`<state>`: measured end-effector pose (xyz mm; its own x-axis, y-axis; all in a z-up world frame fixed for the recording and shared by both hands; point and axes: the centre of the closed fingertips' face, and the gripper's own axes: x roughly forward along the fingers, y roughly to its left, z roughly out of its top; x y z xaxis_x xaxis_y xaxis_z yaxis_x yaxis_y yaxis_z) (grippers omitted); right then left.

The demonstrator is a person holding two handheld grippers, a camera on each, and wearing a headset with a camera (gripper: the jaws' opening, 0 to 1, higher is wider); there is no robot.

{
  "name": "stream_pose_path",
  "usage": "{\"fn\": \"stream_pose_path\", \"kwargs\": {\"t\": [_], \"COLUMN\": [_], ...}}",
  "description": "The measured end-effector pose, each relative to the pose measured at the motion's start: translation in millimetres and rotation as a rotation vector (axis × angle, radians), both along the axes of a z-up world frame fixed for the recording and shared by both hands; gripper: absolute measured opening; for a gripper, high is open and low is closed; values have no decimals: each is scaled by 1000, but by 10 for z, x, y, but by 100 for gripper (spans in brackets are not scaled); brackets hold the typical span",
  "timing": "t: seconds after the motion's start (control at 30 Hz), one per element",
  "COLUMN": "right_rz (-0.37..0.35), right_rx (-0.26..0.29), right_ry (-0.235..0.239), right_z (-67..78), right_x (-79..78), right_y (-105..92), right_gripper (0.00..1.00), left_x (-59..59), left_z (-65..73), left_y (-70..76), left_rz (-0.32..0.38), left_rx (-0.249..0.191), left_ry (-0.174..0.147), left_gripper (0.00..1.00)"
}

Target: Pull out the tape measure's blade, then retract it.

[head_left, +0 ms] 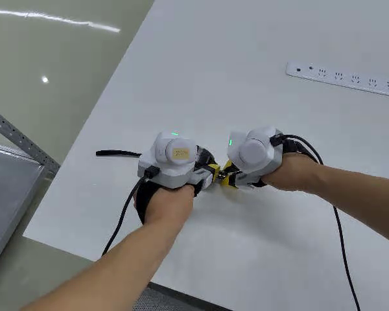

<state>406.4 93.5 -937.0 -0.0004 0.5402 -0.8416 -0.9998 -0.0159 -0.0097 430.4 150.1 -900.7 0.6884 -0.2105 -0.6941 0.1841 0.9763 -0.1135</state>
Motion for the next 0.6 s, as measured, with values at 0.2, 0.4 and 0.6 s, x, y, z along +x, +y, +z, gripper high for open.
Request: {"fn": "stream_pose_path", "kwargs": {"t": [0.2, 0.4, 0.6], "right_rz": [13, 20, 22], "right_rx": [-5, -10, -11], "right_ry": [-2, -3, -5], "right_z": [-6, -3, -8], "right_x": [5, -2, 7], "right_y": [13, 23, 37], "right_gripper": [14, 14, 14], "left_x": [-1, -2, -4], "left_z": [3, 2, 5], "left_y": [0, -1, -1], "left_rz": [-2, -1, 0], "left_rx": [-2, -3, -5], "left_ry": [-1, -1, -3], "left_gripper": [57, 57, 57]}}
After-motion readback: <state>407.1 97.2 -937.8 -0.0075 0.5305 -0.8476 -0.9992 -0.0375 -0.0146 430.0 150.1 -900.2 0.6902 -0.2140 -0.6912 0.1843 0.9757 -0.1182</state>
